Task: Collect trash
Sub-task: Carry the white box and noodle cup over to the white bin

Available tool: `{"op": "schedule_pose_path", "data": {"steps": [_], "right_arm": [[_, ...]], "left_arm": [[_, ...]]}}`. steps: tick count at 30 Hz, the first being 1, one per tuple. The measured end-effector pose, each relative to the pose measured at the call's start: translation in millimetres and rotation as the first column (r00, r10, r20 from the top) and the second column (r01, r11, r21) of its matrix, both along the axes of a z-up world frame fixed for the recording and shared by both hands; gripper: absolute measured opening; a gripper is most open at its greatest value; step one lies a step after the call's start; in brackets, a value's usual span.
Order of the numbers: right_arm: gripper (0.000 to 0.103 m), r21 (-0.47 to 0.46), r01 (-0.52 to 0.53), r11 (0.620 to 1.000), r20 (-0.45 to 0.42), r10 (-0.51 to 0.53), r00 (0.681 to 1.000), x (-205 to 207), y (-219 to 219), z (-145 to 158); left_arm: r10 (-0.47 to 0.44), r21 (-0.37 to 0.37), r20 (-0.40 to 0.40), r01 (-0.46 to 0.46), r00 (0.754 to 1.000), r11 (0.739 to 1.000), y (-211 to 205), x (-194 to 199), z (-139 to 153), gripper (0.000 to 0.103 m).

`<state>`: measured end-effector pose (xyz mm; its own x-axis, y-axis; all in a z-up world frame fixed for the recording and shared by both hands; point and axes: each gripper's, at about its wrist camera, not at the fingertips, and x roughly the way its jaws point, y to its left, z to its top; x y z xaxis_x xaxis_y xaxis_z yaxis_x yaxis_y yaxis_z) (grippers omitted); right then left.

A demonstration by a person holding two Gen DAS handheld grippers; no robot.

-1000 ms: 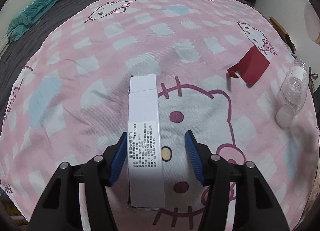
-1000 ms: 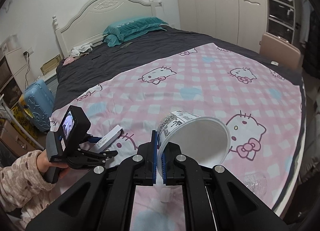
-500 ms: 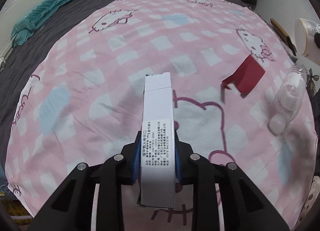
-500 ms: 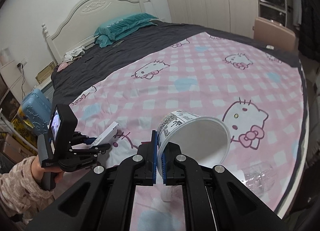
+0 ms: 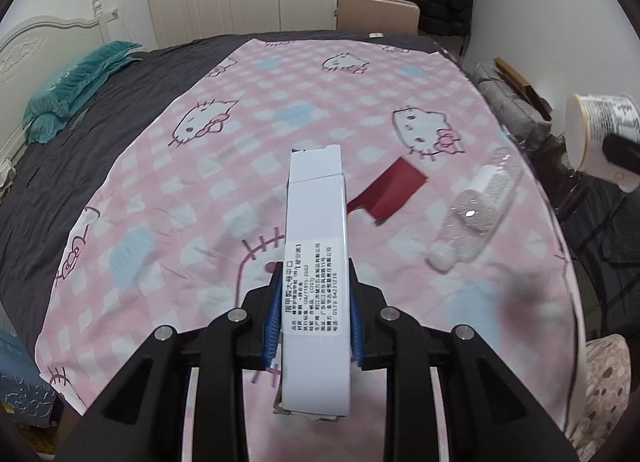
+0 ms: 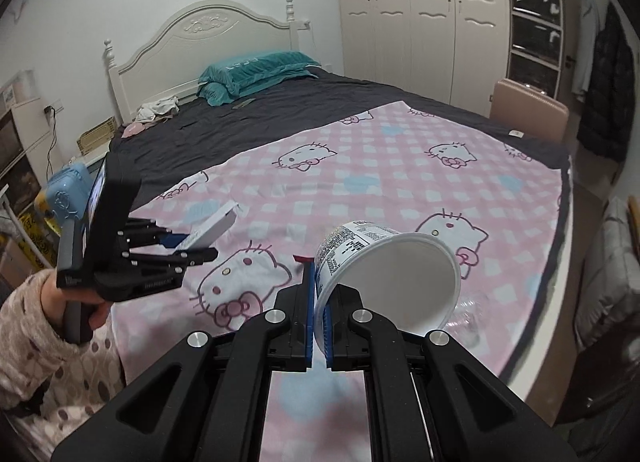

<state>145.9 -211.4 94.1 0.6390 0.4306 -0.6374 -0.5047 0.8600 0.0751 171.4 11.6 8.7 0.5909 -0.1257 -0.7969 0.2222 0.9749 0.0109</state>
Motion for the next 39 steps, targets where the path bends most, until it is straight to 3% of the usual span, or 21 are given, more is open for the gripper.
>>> {"op": "schedule_pose_path", "data": {"steps": [11,20,25,39], "right_arm": [[0.003,0.016,0.134,0.991,0.049,-0.134,0.990,-71,-92,22],[0.003,0.023,0.285,0.958,0.058,-0.286,0.956,-125,-179,22],[0.003,0.021,0.362,0.932,0.050,-0.362,0.931,-151,-227,17],[0.003,0.041,0.538,0.842,-0.022,-0.538,0.843,-205,-345,-9]], "left_arm": [[-0.161,0.001,0.048,0.161,0.986,0.987,-101,-43,32,0.027],[-0.339,-0.002,0.034,0.339,0.940,0.941,-193,-61,34,0.027],[-0.435,-0.012,0.030,0.435,0.900,0.900,-247,-69,34,0.027],[-0.676,0.017,-0.025,0.676,0.736,0.736,-402,-81,10,0.027]]}}
